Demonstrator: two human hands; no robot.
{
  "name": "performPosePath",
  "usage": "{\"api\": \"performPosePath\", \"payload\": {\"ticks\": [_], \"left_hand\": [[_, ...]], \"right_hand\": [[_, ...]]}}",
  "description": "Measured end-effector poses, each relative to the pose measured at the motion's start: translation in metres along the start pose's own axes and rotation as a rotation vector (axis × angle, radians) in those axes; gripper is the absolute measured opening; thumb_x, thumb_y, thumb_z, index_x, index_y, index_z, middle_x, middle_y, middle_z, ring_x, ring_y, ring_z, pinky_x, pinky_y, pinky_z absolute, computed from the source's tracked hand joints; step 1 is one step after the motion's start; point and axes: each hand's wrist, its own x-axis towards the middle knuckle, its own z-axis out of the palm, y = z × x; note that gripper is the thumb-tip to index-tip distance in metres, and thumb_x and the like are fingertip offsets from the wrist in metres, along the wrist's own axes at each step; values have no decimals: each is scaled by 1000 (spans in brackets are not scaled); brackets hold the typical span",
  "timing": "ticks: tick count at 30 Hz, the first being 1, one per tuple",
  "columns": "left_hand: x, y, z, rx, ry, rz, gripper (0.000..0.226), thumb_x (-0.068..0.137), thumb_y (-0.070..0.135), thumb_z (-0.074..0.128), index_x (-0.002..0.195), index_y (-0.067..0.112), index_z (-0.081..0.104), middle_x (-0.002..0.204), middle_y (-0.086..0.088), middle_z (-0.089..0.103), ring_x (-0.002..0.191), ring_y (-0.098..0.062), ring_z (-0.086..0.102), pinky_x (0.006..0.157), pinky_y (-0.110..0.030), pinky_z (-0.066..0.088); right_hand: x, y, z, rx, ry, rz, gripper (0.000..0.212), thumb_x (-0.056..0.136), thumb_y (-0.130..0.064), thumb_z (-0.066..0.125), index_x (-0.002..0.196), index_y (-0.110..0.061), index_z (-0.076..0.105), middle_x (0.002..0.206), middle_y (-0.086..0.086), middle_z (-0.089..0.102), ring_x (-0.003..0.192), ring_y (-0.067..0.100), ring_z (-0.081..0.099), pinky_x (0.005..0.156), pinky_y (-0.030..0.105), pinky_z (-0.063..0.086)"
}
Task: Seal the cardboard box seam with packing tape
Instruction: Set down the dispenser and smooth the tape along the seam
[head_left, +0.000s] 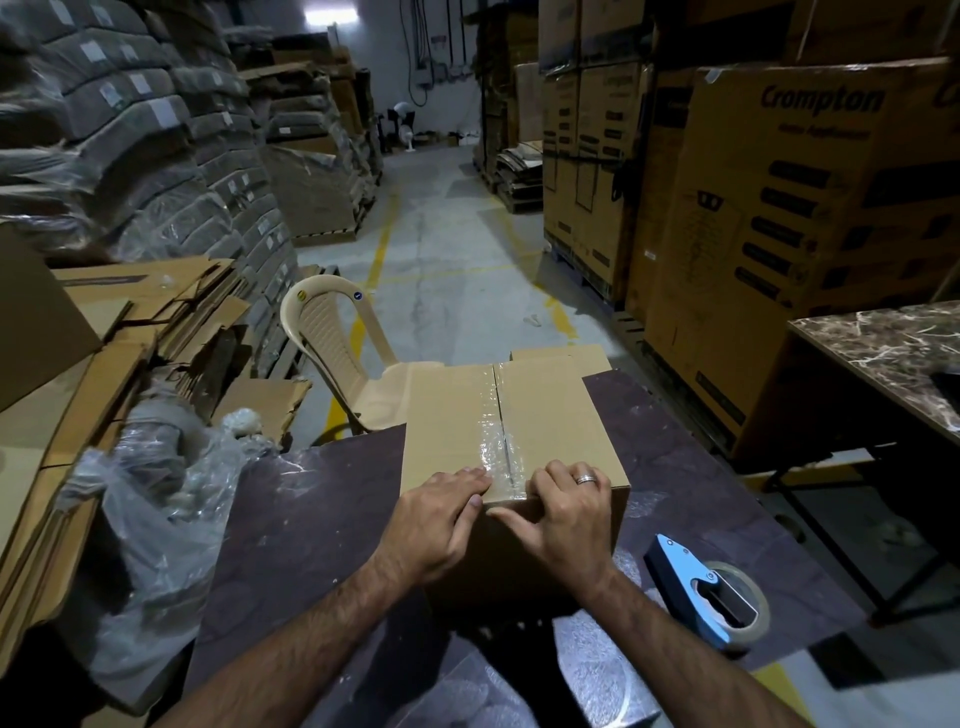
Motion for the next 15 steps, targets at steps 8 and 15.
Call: {"api": "performPosePath", "payload": {"ticks": [8,15], "left_hand": [[0,-1,-1,1,-10,16,38,95,26,41,119,13,67,122,-1,68,115,-14,62,101,-21,42],[-1,-1,-2,-12,-4,34,36,94,24,43,118,13,68,120,0,69,114,-14,63,101,-23,43]], "right_hand": [[-11,5,12,-135,-121,-99,75,52,-72,73,96,-16,51,98,4,61,86,25,57,88,40,34],[-8,12,3,-130,-166,-189,69,44,-48,82,101,-20,53,102,1,63,88,22,60,84,36,34]]}}
